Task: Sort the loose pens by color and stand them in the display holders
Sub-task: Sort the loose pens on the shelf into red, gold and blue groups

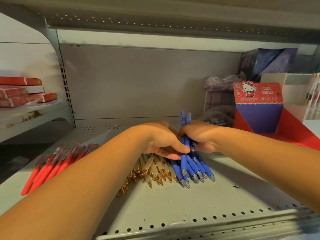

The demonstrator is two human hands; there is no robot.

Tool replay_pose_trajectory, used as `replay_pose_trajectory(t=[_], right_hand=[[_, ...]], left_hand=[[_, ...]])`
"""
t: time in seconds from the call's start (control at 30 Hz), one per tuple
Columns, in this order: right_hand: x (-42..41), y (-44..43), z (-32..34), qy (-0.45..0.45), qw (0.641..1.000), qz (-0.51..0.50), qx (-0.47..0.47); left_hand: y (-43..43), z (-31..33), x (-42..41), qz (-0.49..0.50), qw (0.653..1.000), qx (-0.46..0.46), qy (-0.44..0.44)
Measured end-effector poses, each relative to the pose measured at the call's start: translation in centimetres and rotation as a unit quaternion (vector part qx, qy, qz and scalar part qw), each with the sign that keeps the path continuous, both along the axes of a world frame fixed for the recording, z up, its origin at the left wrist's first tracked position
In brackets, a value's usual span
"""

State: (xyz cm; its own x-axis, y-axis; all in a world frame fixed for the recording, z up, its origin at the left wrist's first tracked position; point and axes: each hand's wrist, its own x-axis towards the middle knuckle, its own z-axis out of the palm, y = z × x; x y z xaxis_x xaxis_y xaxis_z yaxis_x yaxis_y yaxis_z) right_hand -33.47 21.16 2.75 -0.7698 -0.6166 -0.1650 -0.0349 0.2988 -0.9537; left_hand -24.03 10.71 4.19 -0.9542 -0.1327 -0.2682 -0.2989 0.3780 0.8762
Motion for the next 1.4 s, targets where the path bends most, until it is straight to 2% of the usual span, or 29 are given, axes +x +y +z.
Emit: replay_pose_trajectory(t=[0.2,0.3,0.47,0.63,0.83,0.9,1.0,1.07,1.17,1.27,1.4], right_hand=[[0.1,0.9,0.3,-0.055,0.996,-0.038,-0.055],[-0.3,1.9,0.4,-0.034,0.995,-0.073,-0.063],[0.0,4.3,-0.1,0.018,0.998,-0.011,0.062],[1.5,4.8,0.2,0.077,0.982,0.053,0.165],[2.1,4.6,0.7,0.077,0.981,0.077,0.16],[1.9,4.6,0.5,0.116,0.975,0.076,0.173],[1.1,4.9,0.1,0.252,0.931,0.103,0.244],[0.6,5.0,0.0,0.287,0.918,0.11,0.25],[-0.2,4.8,-0.1,0.279,0.923,0.116,0.237],[-1.4,4.1,0.5,0.262,0.923,0.133,0.25],[-4.4,2.2,2.2,0.265,0.927,0.09,0.249]], left_hand=[[-0.1,0.2,0.4,0.001,0.997,0.081,-0.013],[-0.2,0.2,0.3,0.011,0.995,0.096,-0.029],[-0.5,-0.3,-0.3,0.045,0.998,-0.001,-0.047],[-0.4,-1.4,-1.3,0.062,0.995,-0.071,-0.041],[0.0,-1.3,-1.6,0.094,0.991,-0.091,-0.007],[0.2,-1.4,-1.7,0.095,0.99,-0.106,0.002],[0.3,-1.9,-1.7,0.089,0.983,-0.156,0.024],[0.2,-2.2,-1.9,0.084,0.978,-0.184,0.043],[0.4,-2.1,-2.1,0.075,0.957,-0.276,0.051],[1.0,-1.9,-1.9,0.035,0.899,-0.42,0.121],[2.2,-2.9,-1.1,-0.096,0.871,-0.449,0.176]])
